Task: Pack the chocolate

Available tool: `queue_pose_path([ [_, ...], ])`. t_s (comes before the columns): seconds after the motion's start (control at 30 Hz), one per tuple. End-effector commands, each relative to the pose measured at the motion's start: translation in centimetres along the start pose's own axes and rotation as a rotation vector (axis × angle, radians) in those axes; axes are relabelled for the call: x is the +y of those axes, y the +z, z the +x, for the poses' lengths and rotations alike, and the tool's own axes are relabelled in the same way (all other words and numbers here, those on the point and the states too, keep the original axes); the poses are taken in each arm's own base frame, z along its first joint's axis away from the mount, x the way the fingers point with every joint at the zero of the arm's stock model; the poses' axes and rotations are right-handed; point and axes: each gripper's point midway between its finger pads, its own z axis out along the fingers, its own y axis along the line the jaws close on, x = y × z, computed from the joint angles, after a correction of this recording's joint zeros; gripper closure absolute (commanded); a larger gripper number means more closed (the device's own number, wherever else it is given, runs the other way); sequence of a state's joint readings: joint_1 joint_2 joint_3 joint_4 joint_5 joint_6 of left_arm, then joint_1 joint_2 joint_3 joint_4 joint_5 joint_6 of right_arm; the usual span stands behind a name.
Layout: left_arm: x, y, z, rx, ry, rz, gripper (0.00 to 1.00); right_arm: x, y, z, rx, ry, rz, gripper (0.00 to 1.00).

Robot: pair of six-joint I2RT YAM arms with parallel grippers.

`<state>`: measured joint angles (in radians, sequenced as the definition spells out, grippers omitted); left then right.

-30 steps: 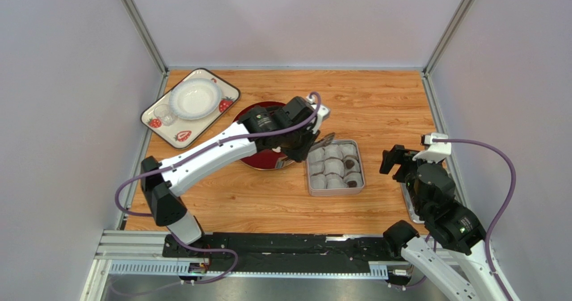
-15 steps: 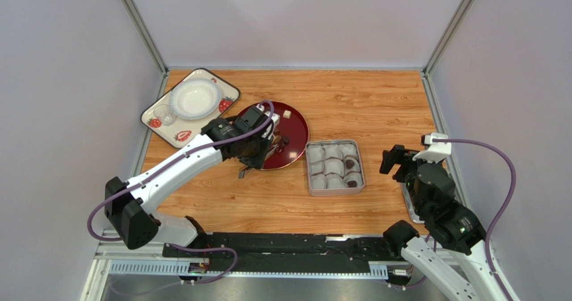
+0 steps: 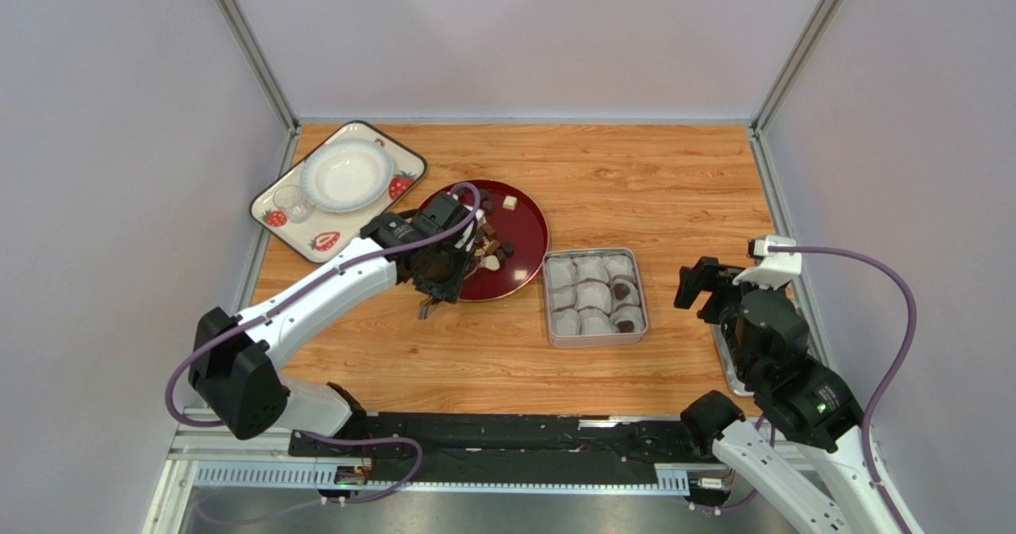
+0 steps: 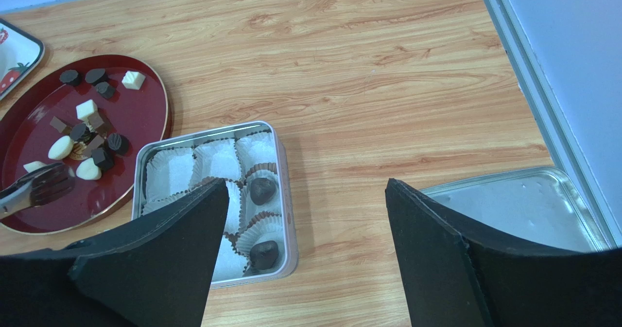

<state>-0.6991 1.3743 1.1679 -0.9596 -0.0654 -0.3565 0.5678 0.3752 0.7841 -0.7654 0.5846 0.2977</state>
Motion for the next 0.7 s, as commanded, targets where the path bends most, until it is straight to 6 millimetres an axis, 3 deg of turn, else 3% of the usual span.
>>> queue_pose_path([
  [0.0,-0.5,0.6,-1.7,-0.036,0.027,0.025,0.6,0.3,0.1,-0.8,-0.03,0.009,-0.008,0.17],
  [0.5,-1.3,0.6,-2.1,-0.038,0.053,0.07,0.52,0.4,0.2,-0.7,-0.026,0.002,-0.012,0.17],
  [0.67,-1.2,0.9,-3.0,-0.056,0.044,0.045,0.5,0.4,0.2,-0.7,-0.025,0.002,-0.013,0.17],
])
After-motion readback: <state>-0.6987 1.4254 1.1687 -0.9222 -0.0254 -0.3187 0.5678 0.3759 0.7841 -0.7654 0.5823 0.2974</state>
